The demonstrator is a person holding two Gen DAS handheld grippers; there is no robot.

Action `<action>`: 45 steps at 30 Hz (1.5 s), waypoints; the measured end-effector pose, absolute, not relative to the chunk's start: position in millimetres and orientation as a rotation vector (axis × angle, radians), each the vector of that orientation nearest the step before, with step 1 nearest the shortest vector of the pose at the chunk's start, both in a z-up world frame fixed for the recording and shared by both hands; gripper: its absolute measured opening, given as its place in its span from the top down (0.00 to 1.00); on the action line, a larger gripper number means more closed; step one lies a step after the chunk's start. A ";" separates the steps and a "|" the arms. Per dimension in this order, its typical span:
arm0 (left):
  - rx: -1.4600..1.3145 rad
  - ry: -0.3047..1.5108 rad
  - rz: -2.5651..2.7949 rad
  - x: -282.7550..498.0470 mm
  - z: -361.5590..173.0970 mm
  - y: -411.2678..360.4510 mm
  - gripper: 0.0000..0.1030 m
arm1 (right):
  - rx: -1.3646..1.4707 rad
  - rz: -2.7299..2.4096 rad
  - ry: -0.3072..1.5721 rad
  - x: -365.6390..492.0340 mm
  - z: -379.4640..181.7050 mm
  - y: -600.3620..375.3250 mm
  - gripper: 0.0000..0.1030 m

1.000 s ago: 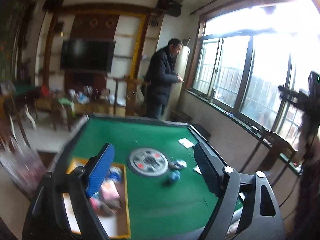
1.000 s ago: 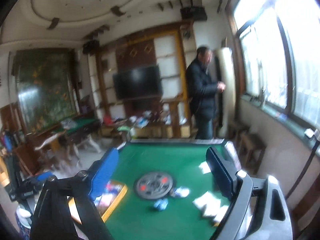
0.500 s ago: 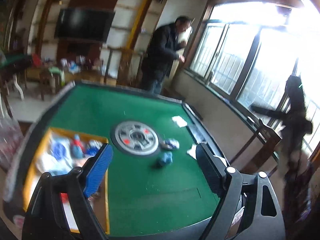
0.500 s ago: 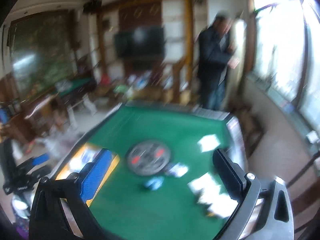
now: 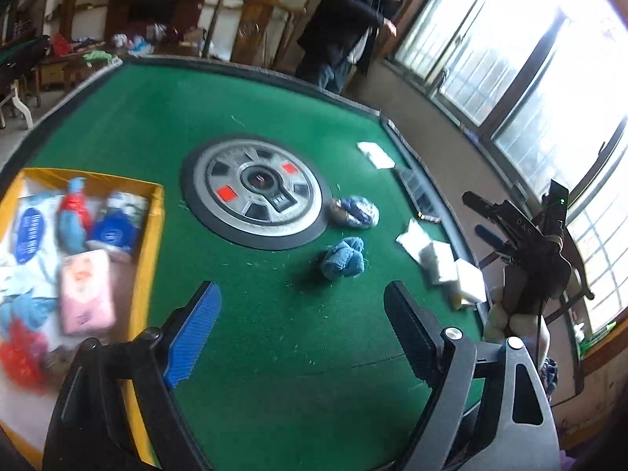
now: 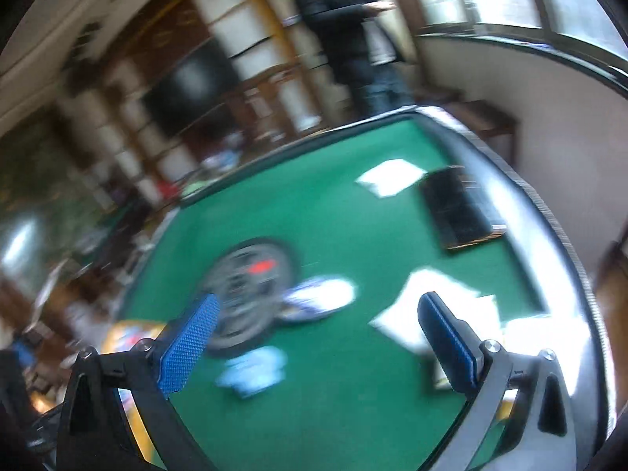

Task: Organize soft objects
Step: 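Grasp the blue Vinda tissue pack with the left tool, then carry the Vinda pack over the box with the left tool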

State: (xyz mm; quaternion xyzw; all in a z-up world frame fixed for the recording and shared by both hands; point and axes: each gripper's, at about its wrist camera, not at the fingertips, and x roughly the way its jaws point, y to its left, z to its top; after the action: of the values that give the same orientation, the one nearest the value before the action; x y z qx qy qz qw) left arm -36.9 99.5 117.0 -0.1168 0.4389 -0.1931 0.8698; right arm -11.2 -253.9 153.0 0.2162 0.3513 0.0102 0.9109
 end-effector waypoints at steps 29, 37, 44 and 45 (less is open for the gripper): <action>0.236 1.043 -0.372 106.7 20.9 -124.6 0.31 | 0.746 -0.102 0.617 -35.5 116.2 -378.9 0.03; 0.072 0.965 -0.505 76.1 65.4 -102.1 0.45 | 0.727 -0.102 0.635 -33.3 113.2 -371.2 0.03; -0.030 0.884 -0.568 40.3 110.9 -73.6 0.45 | 0.719 -0.104 0.648 -31.0 111.3 -367.2 0.03; -0.040 0.872 -0.567 34.4 115.8 -67.0 0.45 | 0.720 -0.101 0.651 -31.0 111.0 -366.6 0.03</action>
State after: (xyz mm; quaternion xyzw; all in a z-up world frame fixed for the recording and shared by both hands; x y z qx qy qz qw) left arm 34.4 -67.0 115.8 -0.0189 0.4166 -0.2707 0.8677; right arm -31.0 -366.6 111.0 0.3460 0.3126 -0.0486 0.8833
